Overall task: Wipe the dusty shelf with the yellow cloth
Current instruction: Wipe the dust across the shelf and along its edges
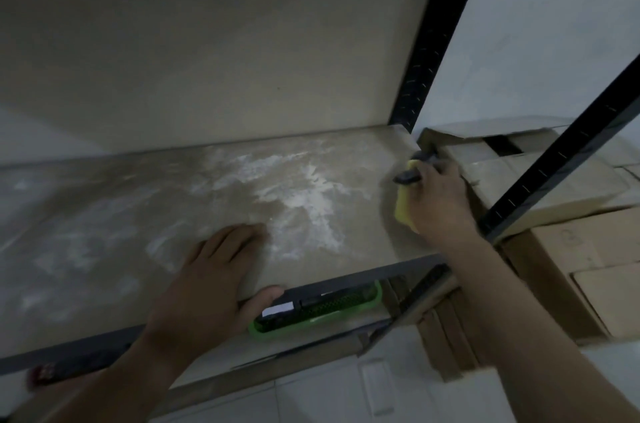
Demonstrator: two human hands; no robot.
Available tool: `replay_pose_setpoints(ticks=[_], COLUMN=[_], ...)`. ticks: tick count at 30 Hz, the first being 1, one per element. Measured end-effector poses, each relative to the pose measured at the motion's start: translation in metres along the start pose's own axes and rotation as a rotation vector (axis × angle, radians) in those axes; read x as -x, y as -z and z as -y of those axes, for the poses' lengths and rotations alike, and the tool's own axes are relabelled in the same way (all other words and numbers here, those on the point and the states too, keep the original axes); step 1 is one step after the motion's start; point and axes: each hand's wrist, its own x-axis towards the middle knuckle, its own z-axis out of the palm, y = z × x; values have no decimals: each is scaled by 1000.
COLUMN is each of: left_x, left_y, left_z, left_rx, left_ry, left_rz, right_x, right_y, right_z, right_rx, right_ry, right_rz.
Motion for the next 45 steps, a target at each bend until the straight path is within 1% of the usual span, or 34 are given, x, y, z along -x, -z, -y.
replay_pose_setpoints(ticks=[2, 4, 5, 7, 9, 10, 11, 12, 13, 15, 16, 17, 18, 19, 20, 22, 24, 25, 26, 27, 29, 30, 31, 32, 33, 34, 35, 37, 38, 40, 41, 42, 44, 45], left_x=[0, -1, -1, -1, -2, -2, -2, -2, -2, -2, -2, -2, -2, -3, -3, -3, -3, -3, -3, -4, -4, -5, -5, -5, -6, -6, -6, -5, -5, -5, -6, -6, -6, -7], left_y=[0, 0, 0, -1, 0, 0, 0, 0, 0, -2, -3, -4, -5, -5, -6, -10, -14, -15, -17, -18, -21, -21, -22, -22, -21, -21, -21, -20, -20, -17, -16, -15, -15, -15], left_z=[0, 0, 0, 0, 0, 0, 0, 1, 1, 2, 2, 2, 3, 3, 4, 5, 7, 9, 10, 12, 14, 14, 14, 14, 14, 14, 14, 14, 13, 12, 11, 11, 11, 11], left_rx=[-9, -8, -5, -5, -11, -11, -9, -7, -8, -16, -16, -11, -7, -6, -10, -24, -39, -43, -40, -29, -11, -12, -14, -15, -16, -16, -14, -15, -19, -32, -37, -41, -50, -49], left_ry=[3, 7, 8, 7, 5, 2, 0, -2, -4, 1, 5, 8, 10, 10, 9, 0, -13, -15, -14, -11, -19, -26, -34, -42, -48, -52, -53, -49, -48, -53, -58, -63, -61, -56], left_rz=[1, -3, -4, -6, -12, -16, -23, -29, -35, -44, -43, -42, -44, -50, -59, -68, -76, -80, -86, -97, -122, -134, -146, -158, -168, -172, -171, -160, -156, -161, -168, -177, -188, -192], right_x=[0, 14, 21, 36, 41, 36, 25, 11, -8, -49, -63, -72, -75, -72, -66, -47, -23, -14, -13, -19, -46, -64, -80, -92, -97, -97, -94, -82, -75, -65, -65, -70, -93, -106], right_y=[-4, -14, -20, -33, -45, -44, -39, -31, -23, -10, -7, -9, -14, -20, -24, -32, -34, -31, -26, -20, -14, -13, -14, -19, -24, -32, -39, -52, -58, -62, -58, -53, -41, -36], right_z=[-8, 1, 9, 33, 57, 63, 63, 57, 45, 14, 2, -4, -3, 1, 6, 21, 40, 47, 51, 53, 42, 31, 22, 15, 13, 17, 25, 54, 71, 99, 105, 102, 79, 62], right_rx=[133, 232, 217, 75, -101, -205, -295, -330, -286, -120, -42, 30, 84, 119, 136, 74, -183, -318, -411, -450, -448, -433, -346, -185, -25, 72, 102, 46, -11, -179, -265, -310, -219, -132], right_ry=[-60, -2, 52, 217, 433, 498, 520, 507, 461, 272, 157, 61, 11, 18, 78, 303, 519, 553, 539, 517, 448, 353, 212, 84, 27, 48, 117, 314, 423, 575, 583, 552, 429, 310], right_rz=[42, -35, -79, -86, 23, 95, 143, 139, 75, -87, -94, -50, 0, 18, -10, -65, 47, 139, 201, 187, 5, -71, -89, -53, -21, -31, -59, -55, -11, 160, 218, 181, -76, -141])
